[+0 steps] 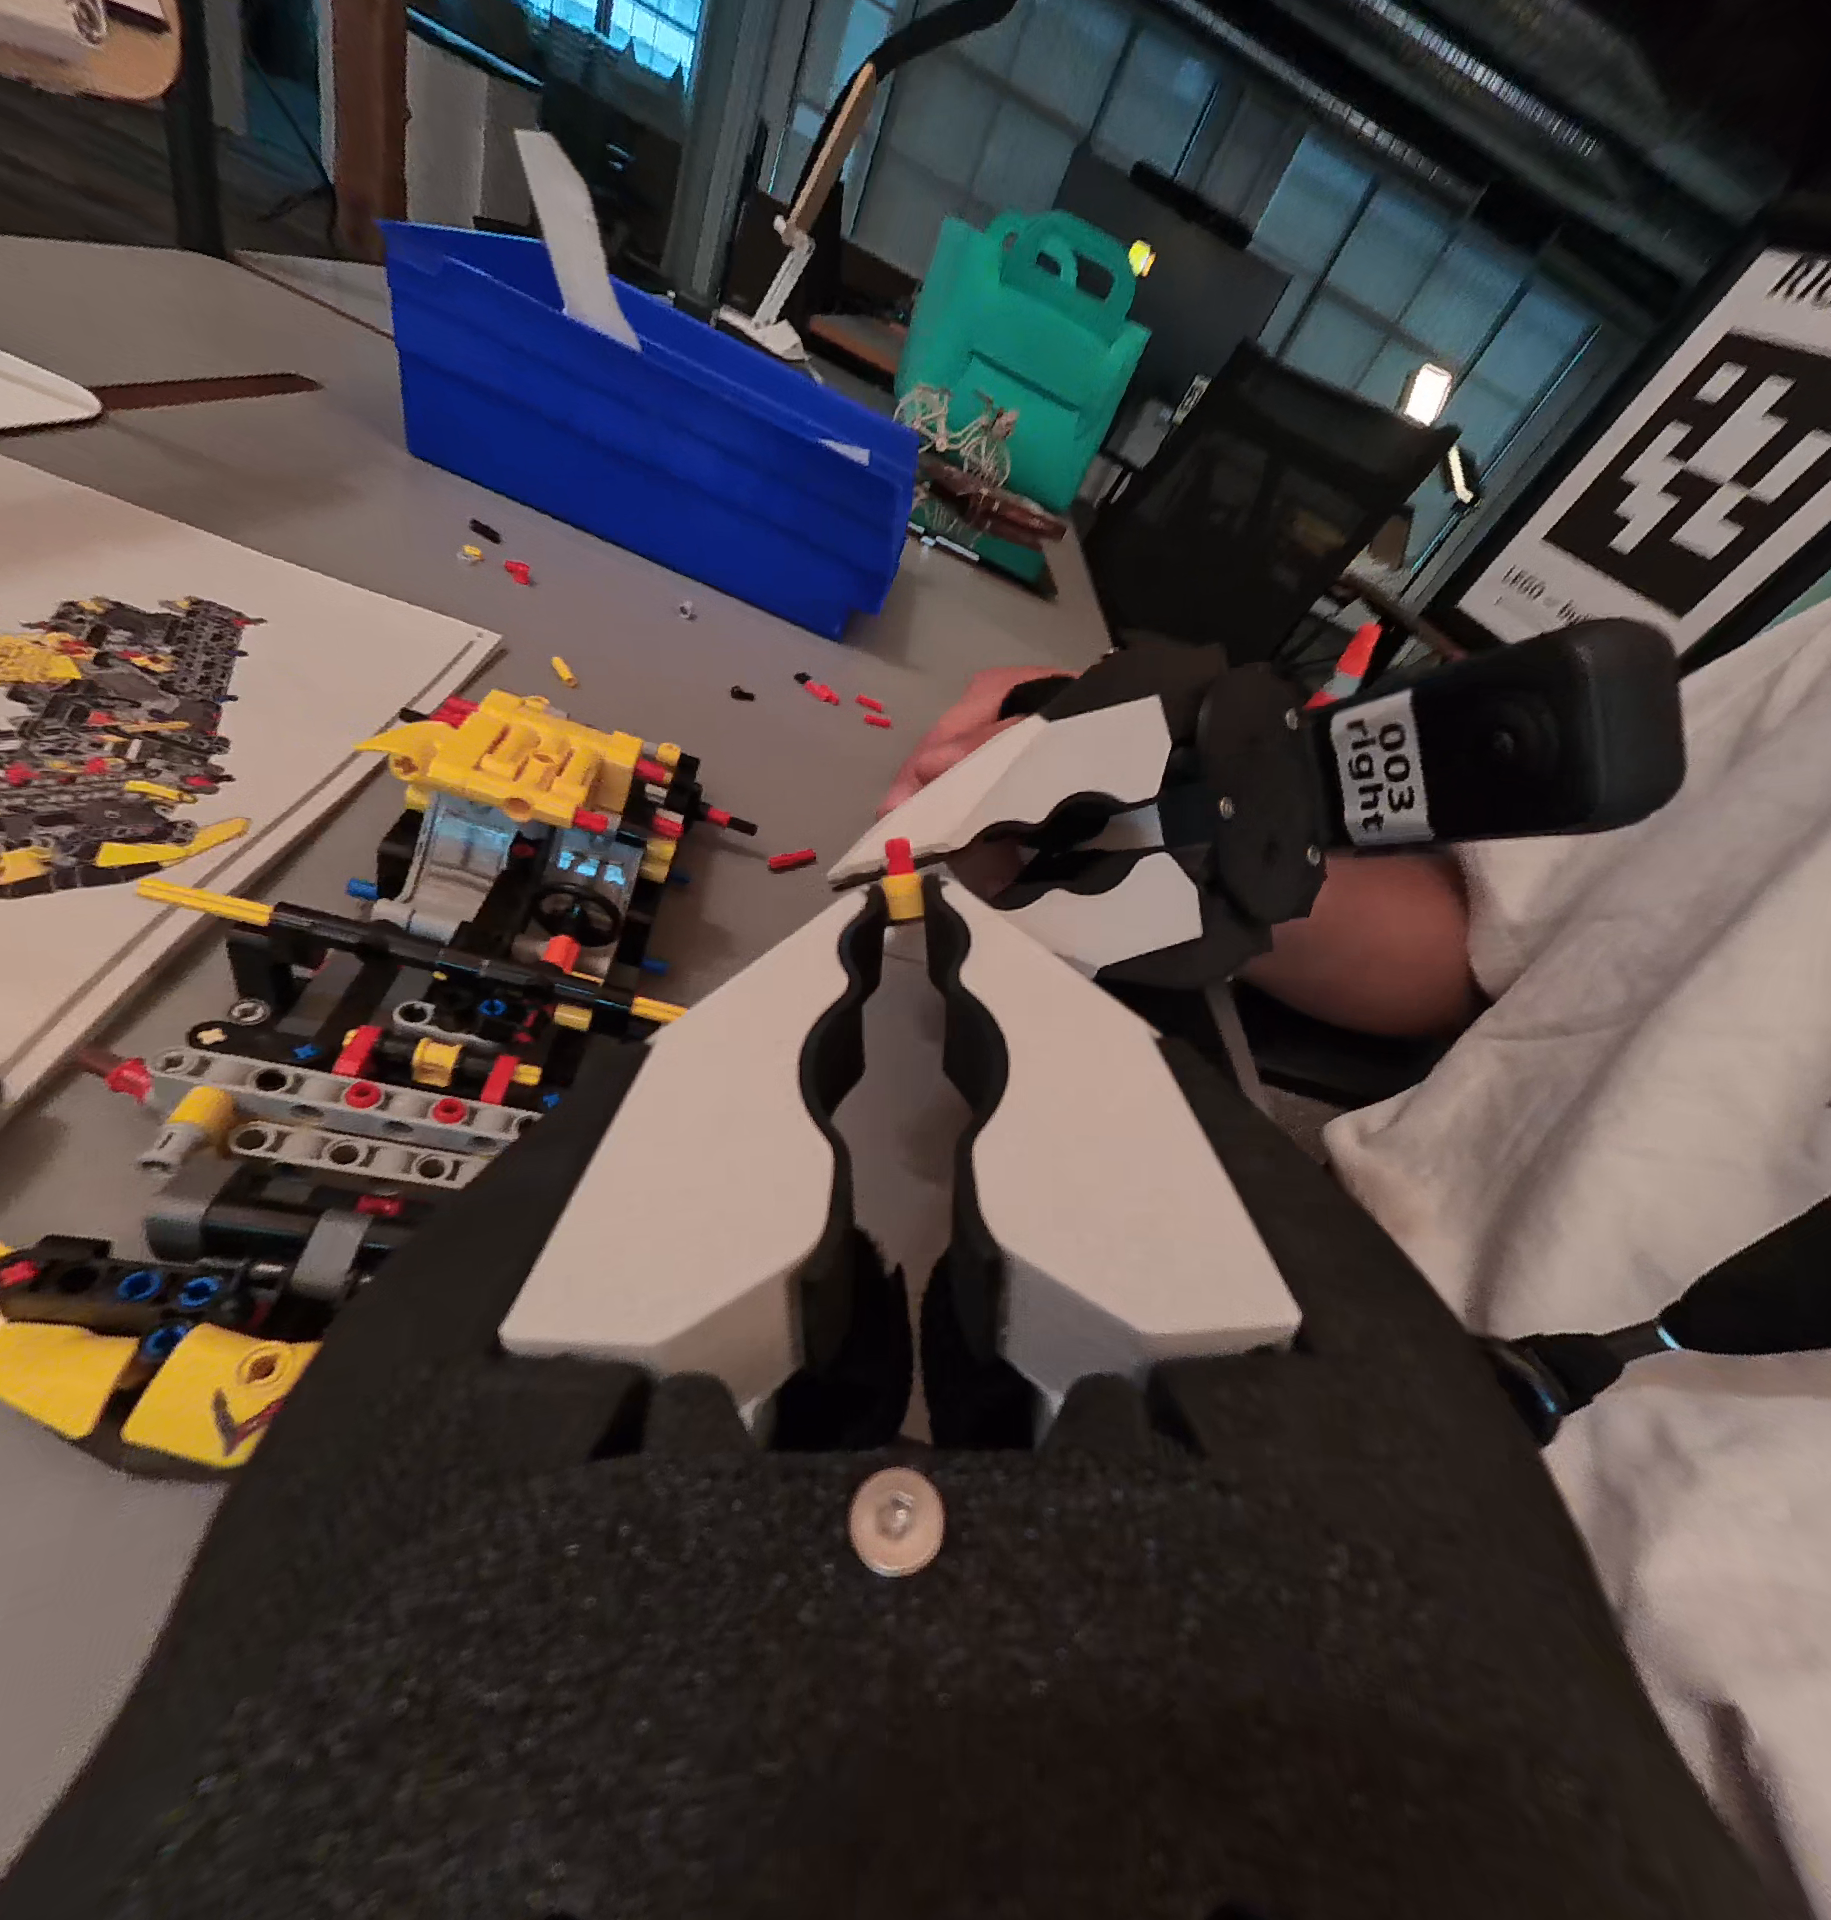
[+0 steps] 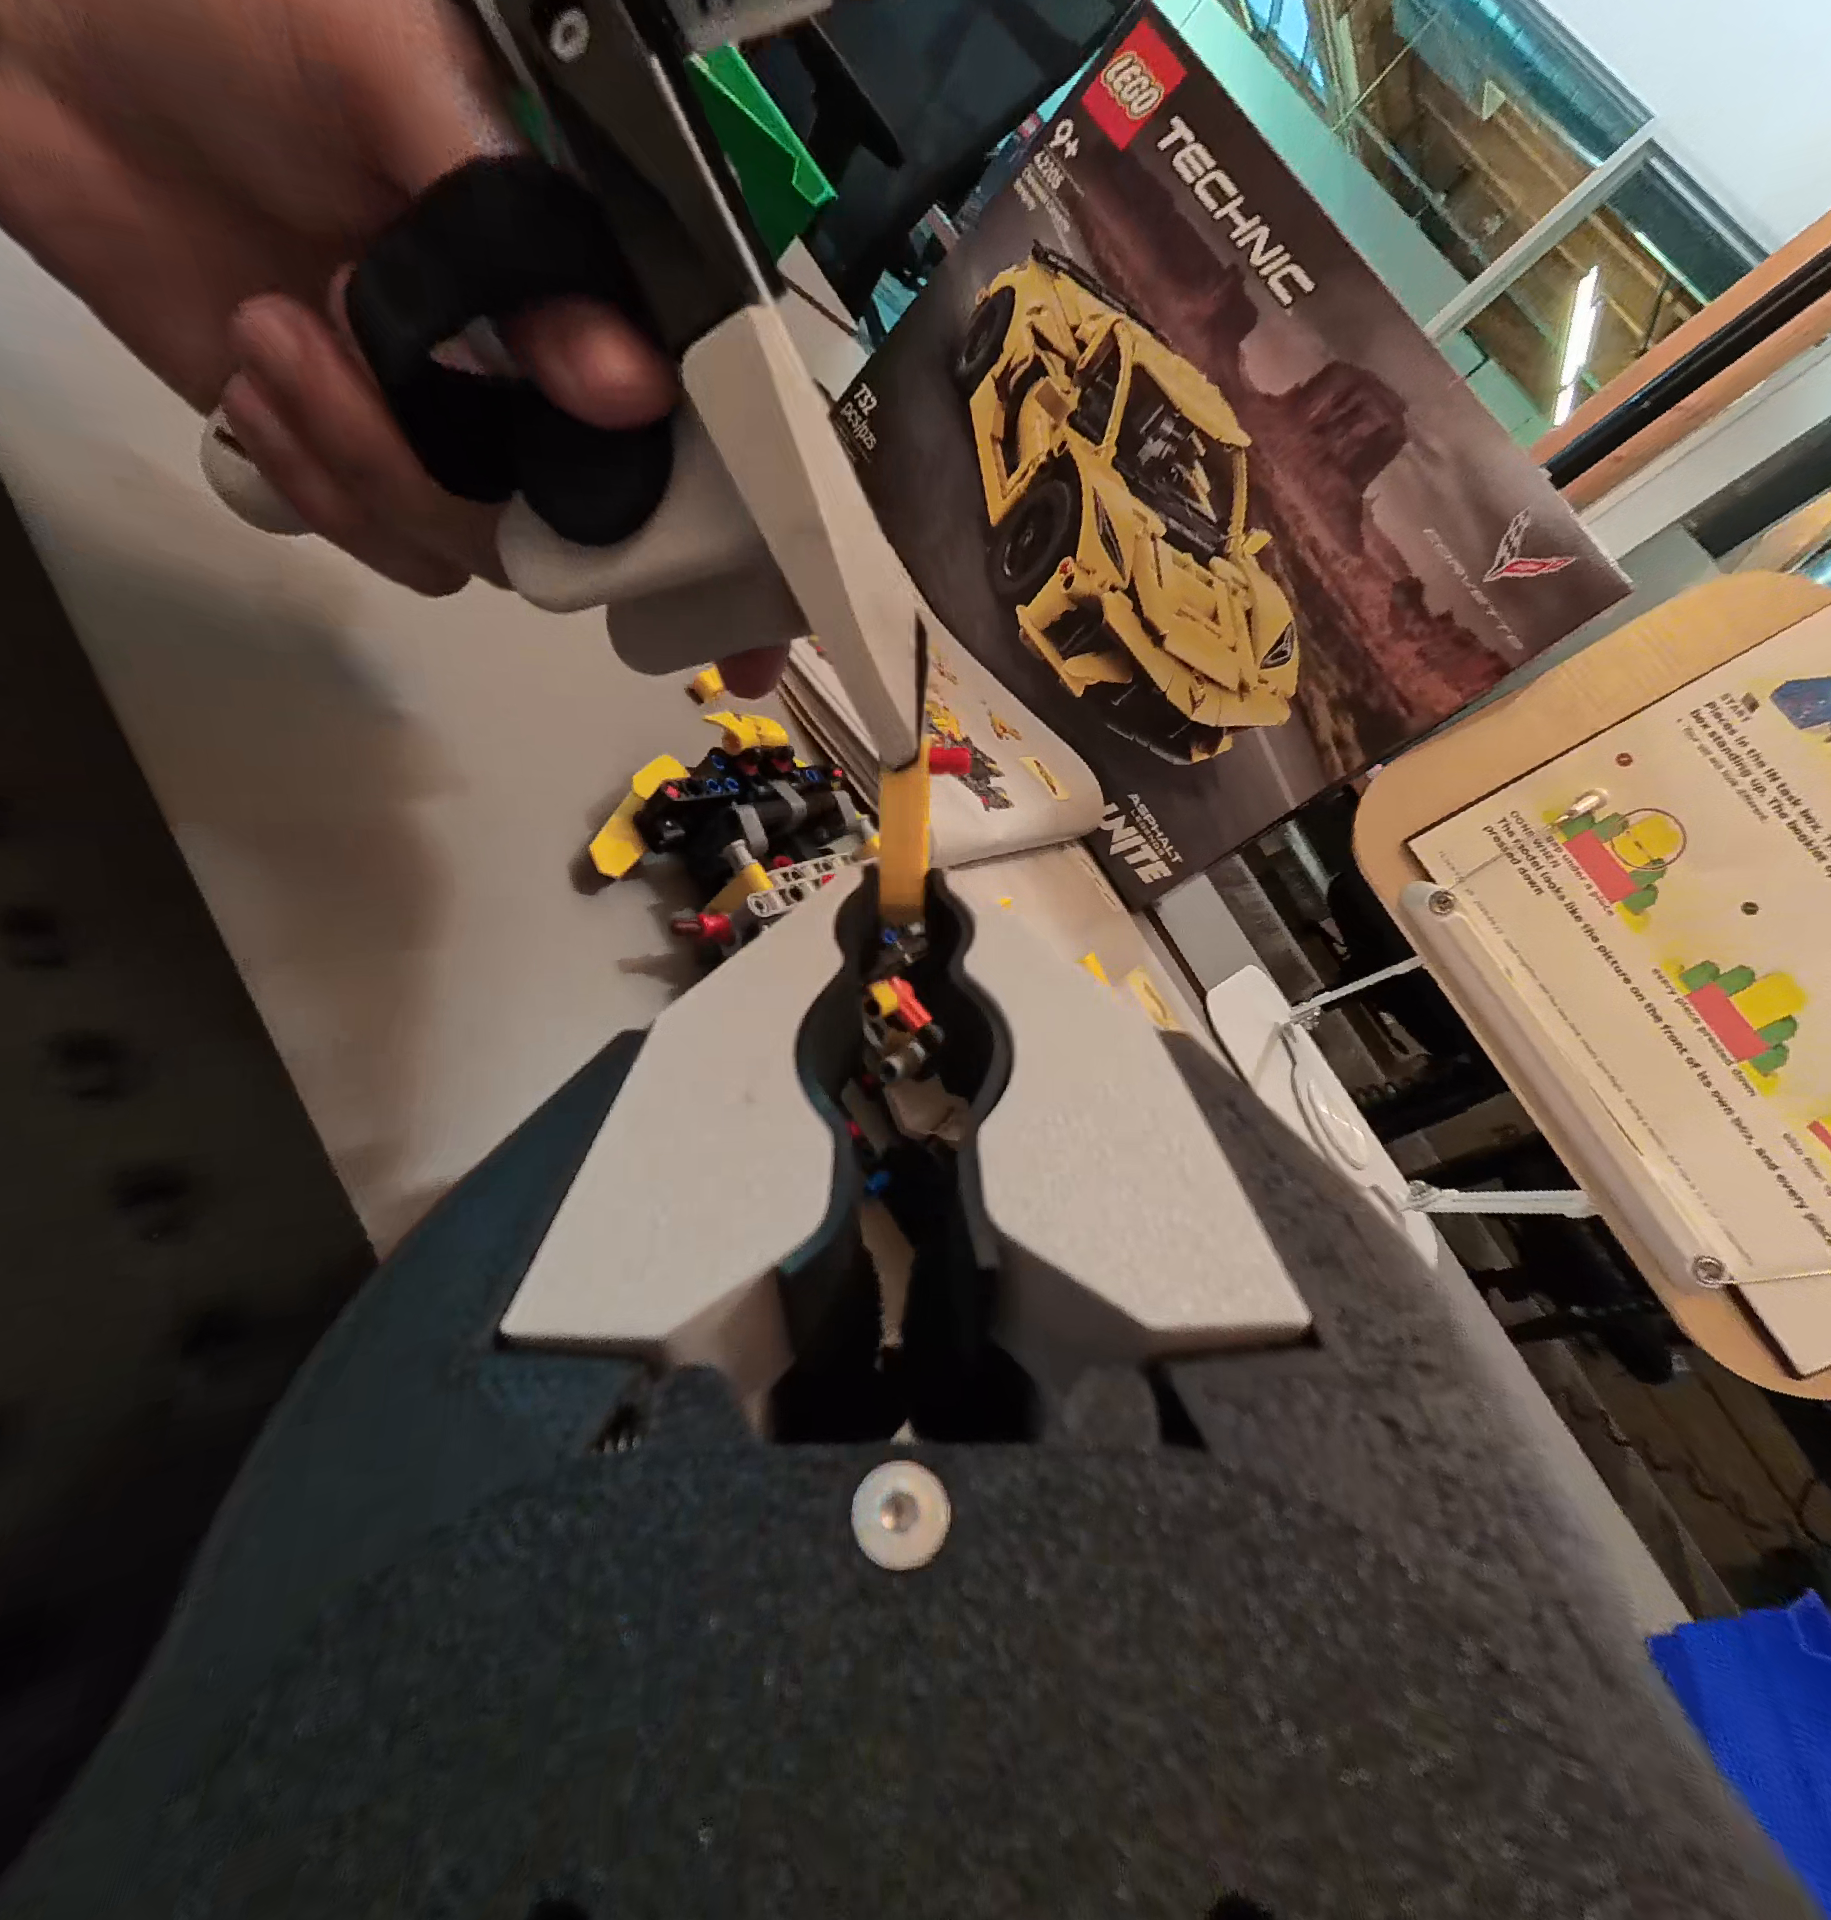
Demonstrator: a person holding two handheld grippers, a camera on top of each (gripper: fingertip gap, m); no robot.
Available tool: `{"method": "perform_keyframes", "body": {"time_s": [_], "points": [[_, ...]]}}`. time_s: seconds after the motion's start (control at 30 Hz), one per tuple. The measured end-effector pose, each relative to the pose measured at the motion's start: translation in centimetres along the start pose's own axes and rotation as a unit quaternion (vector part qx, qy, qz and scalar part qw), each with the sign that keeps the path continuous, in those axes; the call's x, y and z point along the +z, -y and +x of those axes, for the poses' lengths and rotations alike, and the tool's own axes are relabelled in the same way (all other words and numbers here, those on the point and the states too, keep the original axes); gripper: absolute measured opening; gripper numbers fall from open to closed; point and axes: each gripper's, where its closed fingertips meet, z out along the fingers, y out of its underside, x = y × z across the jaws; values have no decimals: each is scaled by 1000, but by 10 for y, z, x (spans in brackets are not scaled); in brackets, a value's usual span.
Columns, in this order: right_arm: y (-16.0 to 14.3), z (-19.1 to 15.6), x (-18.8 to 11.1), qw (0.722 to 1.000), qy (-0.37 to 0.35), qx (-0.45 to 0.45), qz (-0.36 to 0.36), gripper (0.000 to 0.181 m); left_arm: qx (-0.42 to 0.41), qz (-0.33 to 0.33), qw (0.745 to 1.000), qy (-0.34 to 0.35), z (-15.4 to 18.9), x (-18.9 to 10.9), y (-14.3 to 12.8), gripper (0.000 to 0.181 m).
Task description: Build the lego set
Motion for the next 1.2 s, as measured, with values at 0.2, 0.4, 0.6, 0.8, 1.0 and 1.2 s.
{"method": "perform_keyframes", "body": {"time_s": [0.2, 0.4, 0.6, 0.8, 1.0, 1.2], "points": [[4, 9, 2, 999, -26, 30, -14, 7, -27, 33, 999, -6, -3, 1, 9, 15], [6, 7, 3, 999, -26, 41, -17, 7, -20, 41, 999, -2, -3, 4, 10, 8], [8, 16, 2, 992, -12, 127, -4, 7, -29, 50, 998, -6, -3, 6, 12, 11], [6, 16, 9, 989, -26, 142, -24, 6, -33, 55, 998, 11, -10, 11, 14, 9], [5, 20, 12, 976, -20, 214, -26, 6, -69, 67, 995, -2, -13, 11, 18, 9], [22, 3, 2, 962, 90, 255, 41, 22, -122, 40, 987, -97, 6, 2, 14, 7]]}}
